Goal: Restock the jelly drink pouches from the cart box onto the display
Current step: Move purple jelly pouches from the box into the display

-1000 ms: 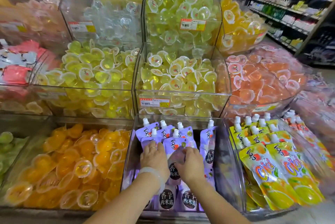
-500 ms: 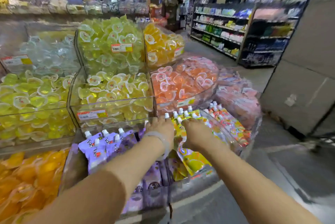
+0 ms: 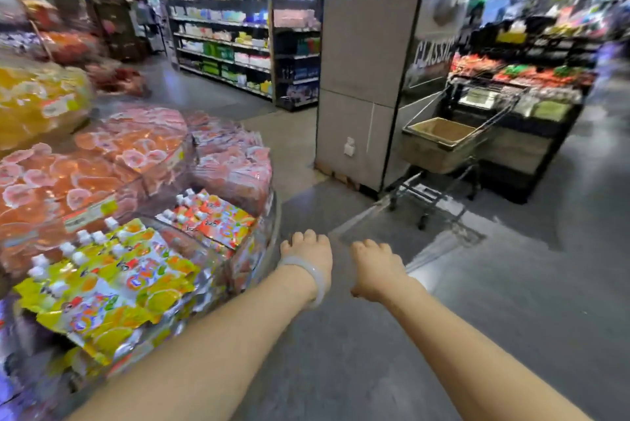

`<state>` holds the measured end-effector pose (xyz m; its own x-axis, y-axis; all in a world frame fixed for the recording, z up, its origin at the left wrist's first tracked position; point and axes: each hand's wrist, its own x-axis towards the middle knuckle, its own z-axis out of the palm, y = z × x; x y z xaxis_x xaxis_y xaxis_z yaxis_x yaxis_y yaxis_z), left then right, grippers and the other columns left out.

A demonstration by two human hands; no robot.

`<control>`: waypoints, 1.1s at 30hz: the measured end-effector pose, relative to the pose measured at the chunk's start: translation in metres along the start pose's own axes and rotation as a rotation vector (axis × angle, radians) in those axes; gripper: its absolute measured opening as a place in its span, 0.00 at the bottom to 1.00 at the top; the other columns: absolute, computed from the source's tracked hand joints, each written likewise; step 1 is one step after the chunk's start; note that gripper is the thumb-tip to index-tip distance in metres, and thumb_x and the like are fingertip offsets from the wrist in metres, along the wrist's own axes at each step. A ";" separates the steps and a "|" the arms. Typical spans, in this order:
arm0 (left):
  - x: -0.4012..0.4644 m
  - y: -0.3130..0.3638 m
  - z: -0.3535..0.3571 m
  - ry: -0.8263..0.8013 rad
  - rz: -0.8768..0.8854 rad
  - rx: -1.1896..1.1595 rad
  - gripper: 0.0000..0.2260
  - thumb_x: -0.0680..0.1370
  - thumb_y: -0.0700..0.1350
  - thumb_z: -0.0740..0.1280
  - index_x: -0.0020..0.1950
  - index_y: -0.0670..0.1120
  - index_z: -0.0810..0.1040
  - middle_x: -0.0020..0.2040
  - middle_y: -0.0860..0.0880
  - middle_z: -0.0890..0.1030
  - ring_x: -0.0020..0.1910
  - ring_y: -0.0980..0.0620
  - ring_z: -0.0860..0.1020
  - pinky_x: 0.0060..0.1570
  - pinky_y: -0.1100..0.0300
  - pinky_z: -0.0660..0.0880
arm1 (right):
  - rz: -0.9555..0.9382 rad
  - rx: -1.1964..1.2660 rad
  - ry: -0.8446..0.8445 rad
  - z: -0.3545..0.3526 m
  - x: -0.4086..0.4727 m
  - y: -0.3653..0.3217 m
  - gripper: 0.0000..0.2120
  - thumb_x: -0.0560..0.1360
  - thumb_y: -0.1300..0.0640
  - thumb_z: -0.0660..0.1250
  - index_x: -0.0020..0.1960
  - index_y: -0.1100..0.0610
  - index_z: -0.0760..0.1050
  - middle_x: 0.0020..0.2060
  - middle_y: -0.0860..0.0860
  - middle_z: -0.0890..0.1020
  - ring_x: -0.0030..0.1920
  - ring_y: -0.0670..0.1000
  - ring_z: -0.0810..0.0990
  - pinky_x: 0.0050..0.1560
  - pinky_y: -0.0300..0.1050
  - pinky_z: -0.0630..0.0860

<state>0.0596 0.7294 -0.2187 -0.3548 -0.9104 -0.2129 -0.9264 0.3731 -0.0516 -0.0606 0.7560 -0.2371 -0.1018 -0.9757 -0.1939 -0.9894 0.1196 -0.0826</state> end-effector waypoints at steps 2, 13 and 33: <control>0.023 0.033 -0.003 -0.002 0.066 0.006 0.32 0.71 0.45 0.70 0.70 0.41 0.60 0.68 0.42 0.64 0.69 0.41 0.63 0.67 0.47 0.63 | 0.067 0.022 0.000 0.001 0.005 0.035 0.32 0.72 0.54 0.70 0.70 0.57 0.60 0.67 0.55 0.67 0.68 0.60 0.65 0.64 0.54 0.68; 0.205 0.156 -0.031 -0.065 0.294 0.051 0.29 0.73 0.43 0.70 0.69 0.41 0.61 0.68 0.41 0.63 0.69 0.40 0.62 0.66 0.48 0.63 | 0.354 0.087 -0.038 -0.021 0.121 0.200 0.31 0.72 0.54 0.71 0.70 0.57 0.61 0.67 0.56 0.68 0.66 0.59 0.68 0.62 0.52 0.70; 0.618 0.304 -0.107 -0.127 0.423 0.052 0.37 0.70 0.57 0.72 0.71 0.45 0.59 0.70 0.43 0.62 0.70 0.41 0.61 0.67 0.48 0.65 | 0.474 0.126 -0.106 -0.086 0.456 0.463 0.35 0.71 0.52 0.73 0.70 0.58 0.59 0.66 0.58 0.69 0.65 0.61 0.69 0.64 0.54 0.71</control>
<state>-0.4546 0.2615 -0.2620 -0.6797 -0.6478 -0.3440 -0.6944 0.7194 0.0174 -0.5734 0.3510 -0.2799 -0.5199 -0.7854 -0.3360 -0.8158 0.5731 -0.0771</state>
